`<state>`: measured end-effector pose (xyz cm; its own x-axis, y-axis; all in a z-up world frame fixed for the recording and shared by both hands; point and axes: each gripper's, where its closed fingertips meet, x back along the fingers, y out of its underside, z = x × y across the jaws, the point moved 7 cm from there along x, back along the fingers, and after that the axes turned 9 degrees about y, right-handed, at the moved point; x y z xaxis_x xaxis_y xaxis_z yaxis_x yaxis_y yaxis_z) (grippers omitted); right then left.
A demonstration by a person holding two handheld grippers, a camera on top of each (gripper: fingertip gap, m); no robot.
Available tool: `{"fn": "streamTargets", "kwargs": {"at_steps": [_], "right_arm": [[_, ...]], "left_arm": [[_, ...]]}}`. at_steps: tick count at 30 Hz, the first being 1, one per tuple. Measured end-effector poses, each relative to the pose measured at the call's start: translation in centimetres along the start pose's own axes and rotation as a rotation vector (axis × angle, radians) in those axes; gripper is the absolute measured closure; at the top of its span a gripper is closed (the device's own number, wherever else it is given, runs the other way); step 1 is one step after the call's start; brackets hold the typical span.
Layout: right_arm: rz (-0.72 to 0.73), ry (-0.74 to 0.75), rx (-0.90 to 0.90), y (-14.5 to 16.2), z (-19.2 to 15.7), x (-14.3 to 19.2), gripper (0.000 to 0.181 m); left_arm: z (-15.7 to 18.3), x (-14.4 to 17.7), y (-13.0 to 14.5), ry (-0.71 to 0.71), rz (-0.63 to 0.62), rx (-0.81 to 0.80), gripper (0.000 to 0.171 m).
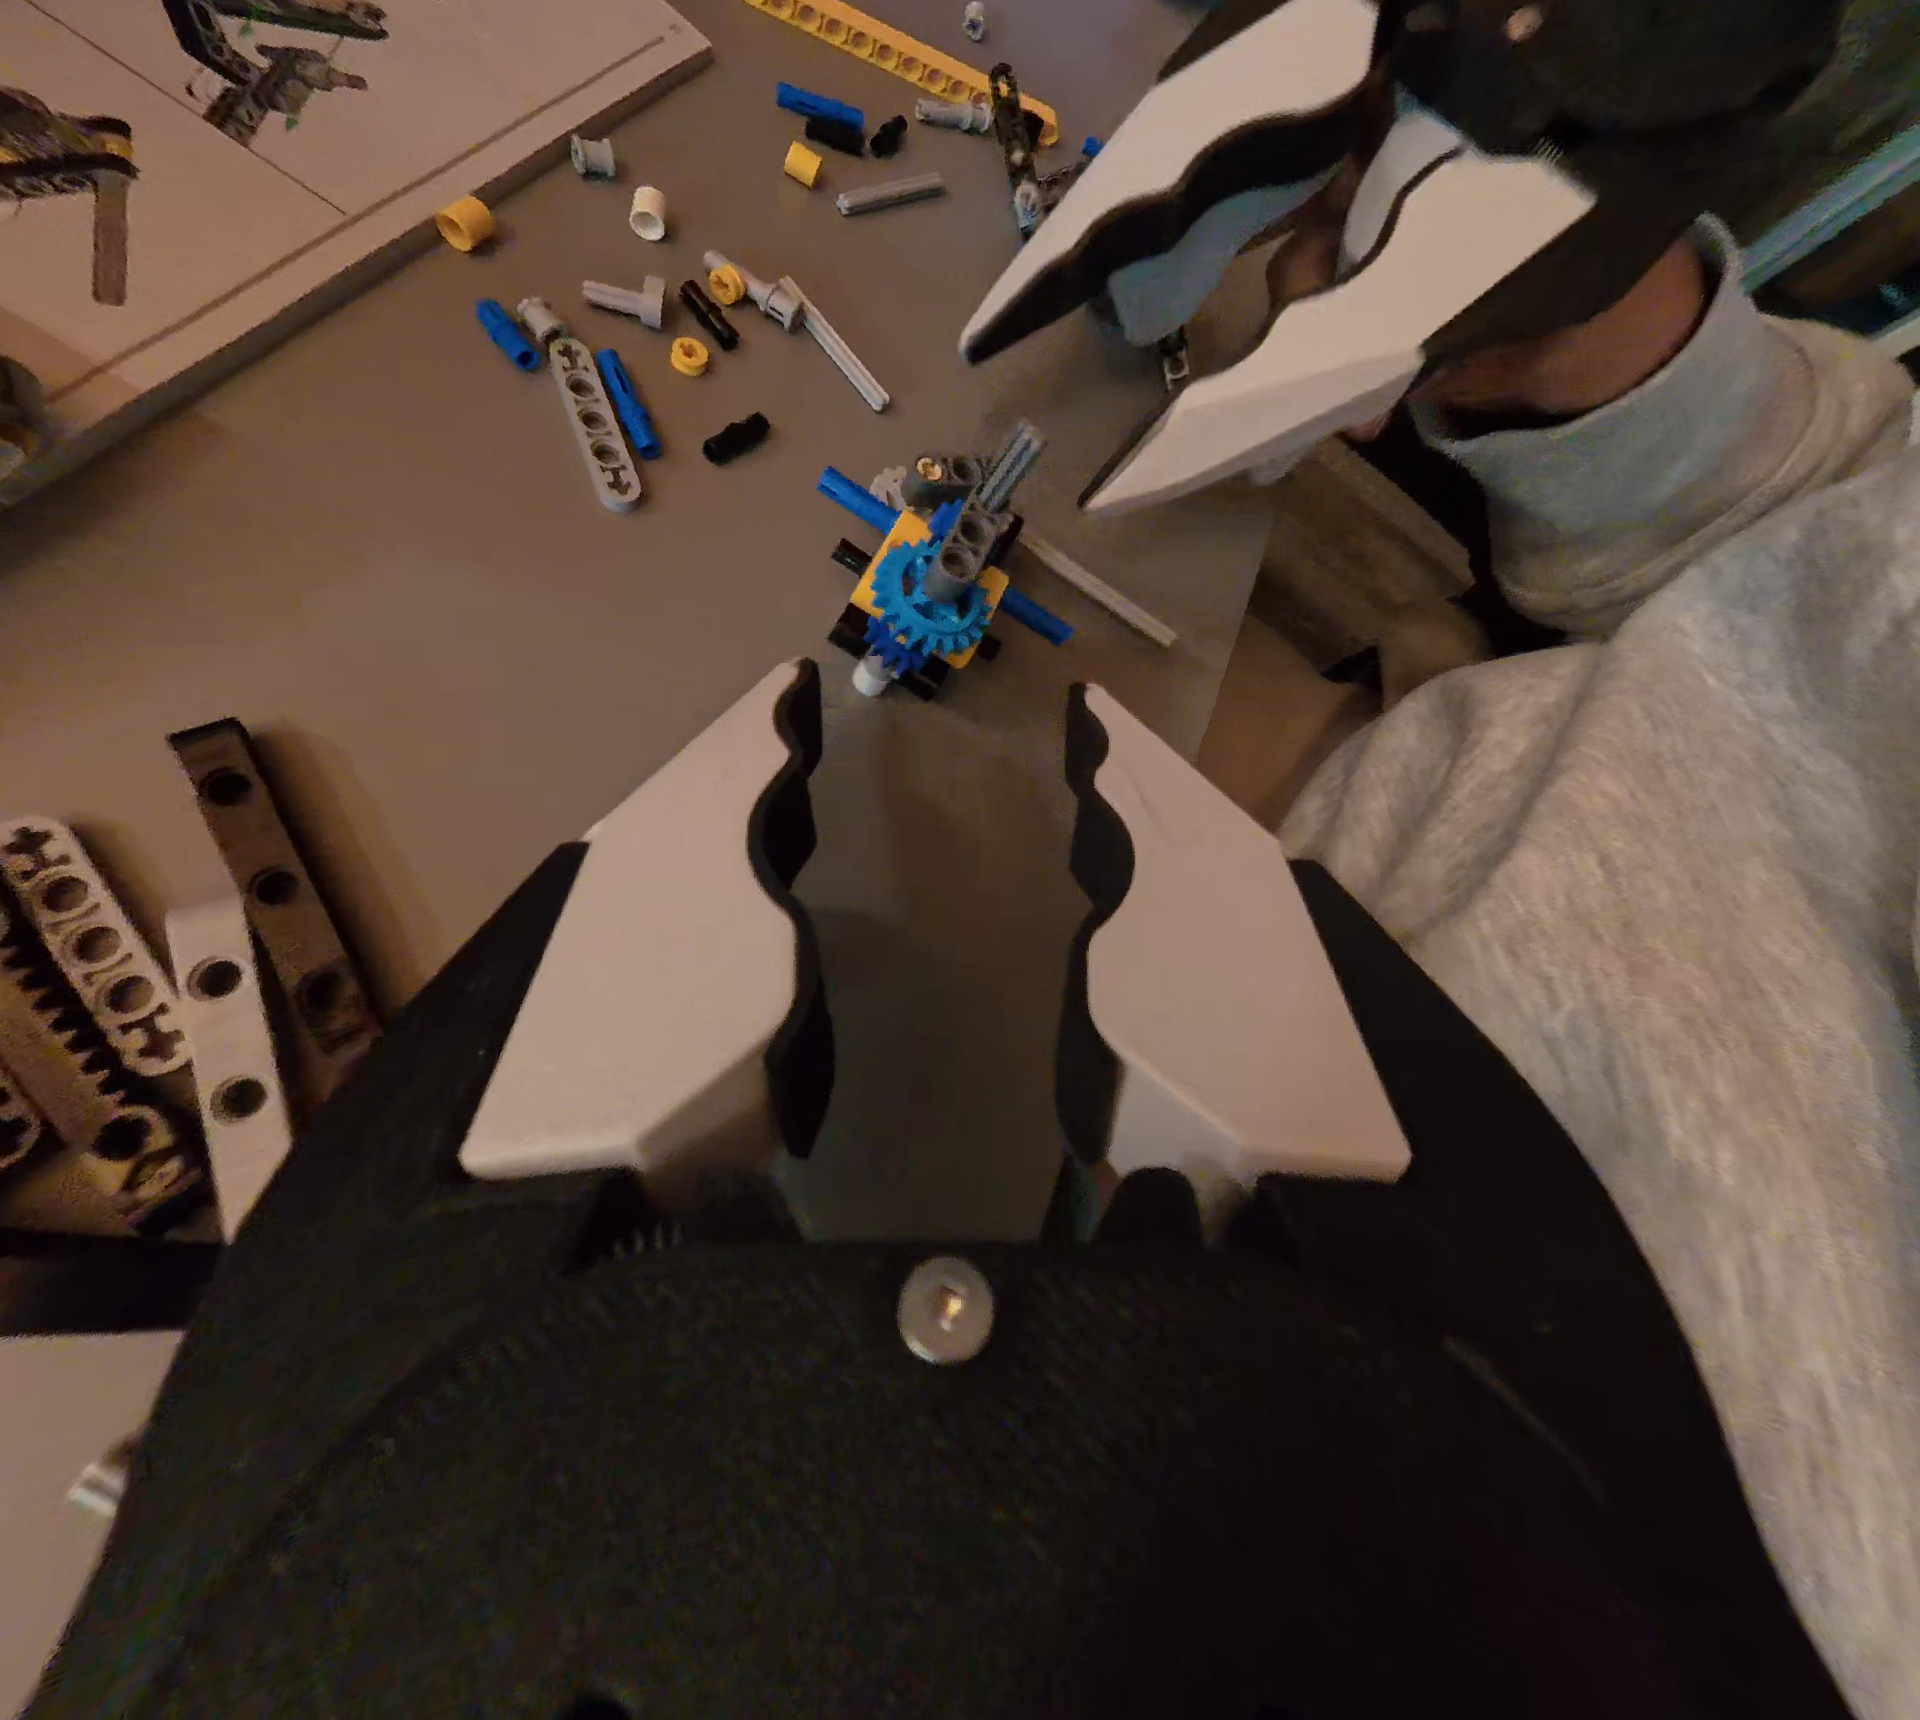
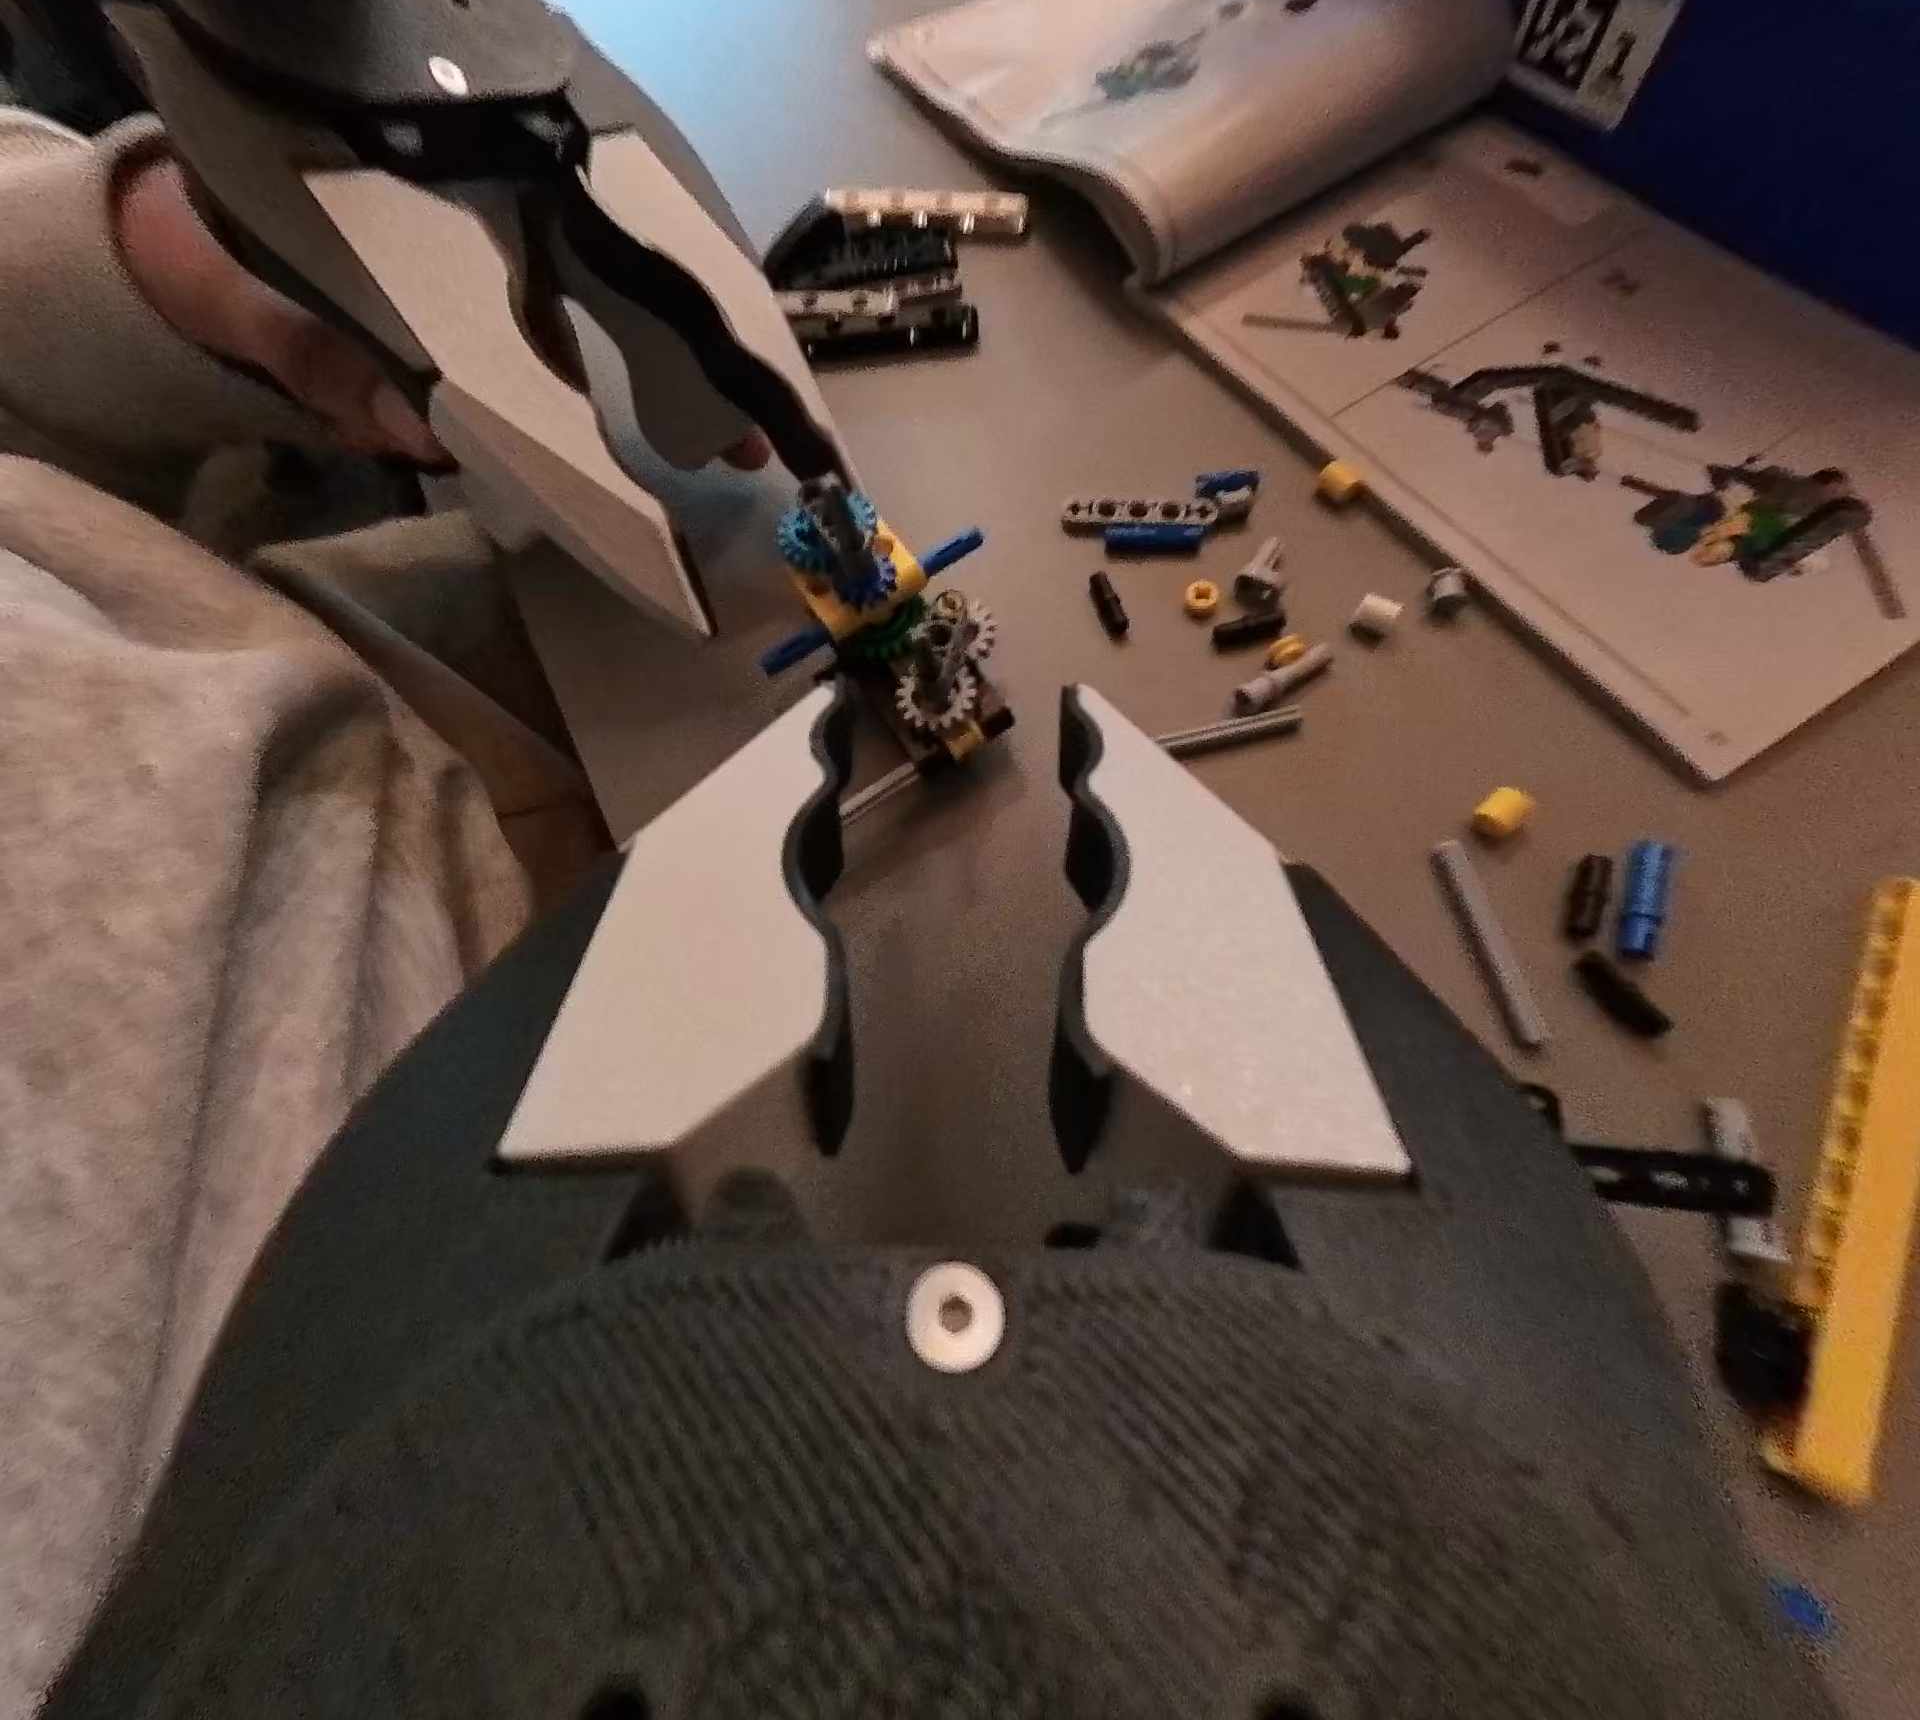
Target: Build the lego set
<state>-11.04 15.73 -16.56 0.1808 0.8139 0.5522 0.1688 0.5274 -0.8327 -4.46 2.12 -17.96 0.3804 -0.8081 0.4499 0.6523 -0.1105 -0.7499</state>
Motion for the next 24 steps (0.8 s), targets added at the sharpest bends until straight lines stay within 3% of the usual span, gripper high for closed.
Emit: {"fn": "streamTargets", "kwargs": {"at_steps": [4,11,17,24], "right_arm": [[0.124,0.01,-0.054,-1.0,1.4,2.0,0.143],[0.348,0.046,-0.116,-1.9,3.8,5.7,0.146],[0.465,0.223,-0.079,-1.3,6.1,7.8,0.147],[0.652,0.118,-0.274,-0.2,8.2,8.5,0.148]], "left_arm": [[-0.5,0.7,-0.5,-0.04,0.055,0.006,0.106],[-1.6,2.5,-1.4,-0.085,0.203,0.027,0.096],[-1.5,1.9,-1.1,-0.175,0.1,-0.051,0.095],[-1.2,0.9,-0.8,-0.235,0.014,-0.113,0.098]]}}
